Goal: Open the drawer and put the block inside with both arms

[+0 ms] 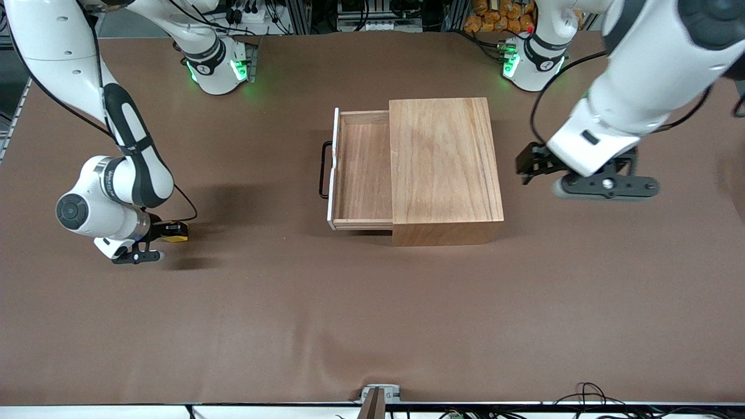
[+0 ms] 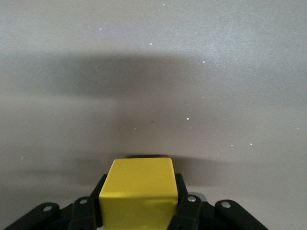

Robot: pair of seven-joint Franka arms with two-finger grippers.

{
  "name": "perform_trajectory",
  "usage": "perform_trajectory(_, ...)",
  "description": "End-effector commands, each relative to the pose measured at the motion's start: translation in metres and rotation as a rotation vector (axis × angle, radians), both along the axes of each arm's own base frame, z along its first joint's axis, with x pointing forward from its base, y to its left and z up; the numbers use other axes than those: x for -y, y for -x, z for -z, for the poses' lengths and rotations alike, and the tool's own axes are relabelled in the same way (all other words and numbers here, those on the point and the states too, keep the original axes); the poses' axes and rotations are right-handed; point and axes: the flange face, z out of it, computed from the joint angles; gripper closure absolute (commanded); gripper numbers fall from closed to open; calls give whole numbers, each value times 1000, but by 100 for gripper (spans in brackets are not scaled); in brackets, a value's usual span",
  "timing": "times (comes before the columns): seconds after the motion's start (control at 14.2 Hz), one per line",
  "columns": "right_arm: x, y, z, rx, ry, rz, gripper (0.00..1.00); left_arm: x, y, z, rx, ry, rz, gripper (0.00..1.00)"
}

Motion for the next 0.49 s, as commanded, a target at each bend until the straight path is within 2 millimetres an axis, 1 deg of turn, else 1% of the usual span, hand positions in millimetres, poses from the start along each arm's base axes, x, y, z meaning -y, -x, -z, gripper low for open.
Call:
perform_trajectory(0.0, -8, -12, -65, 11, -44, -42, 100, -54, 4, -16, -22, 19, 59, 0)
perform_trajectory(0.14, -10, -30, -112, -29, -72, -88, 100, -87, 14, -30, -56, 64, 35, 0)
perform_trajectory(0.21, -13, -38, -134, -61, -86, -103, 100, -94, 20, -35, -69, 66, 16, 0)
perform_trajectory(0.28, -21, -44, -156, -79, -94, -120, 100, -96, 27, -40, -79, 63, 13, 0)
perform_trajectory(0.35, -34, -48, -173, -88, -101, -145, 100, -97, 32, -39, -88, 60, 3, 0)
perform_trajectory(0.42, -48, -51, -188, -92, -102, -167, 100, -104, 37, -38, -93, 60, -9, 0)
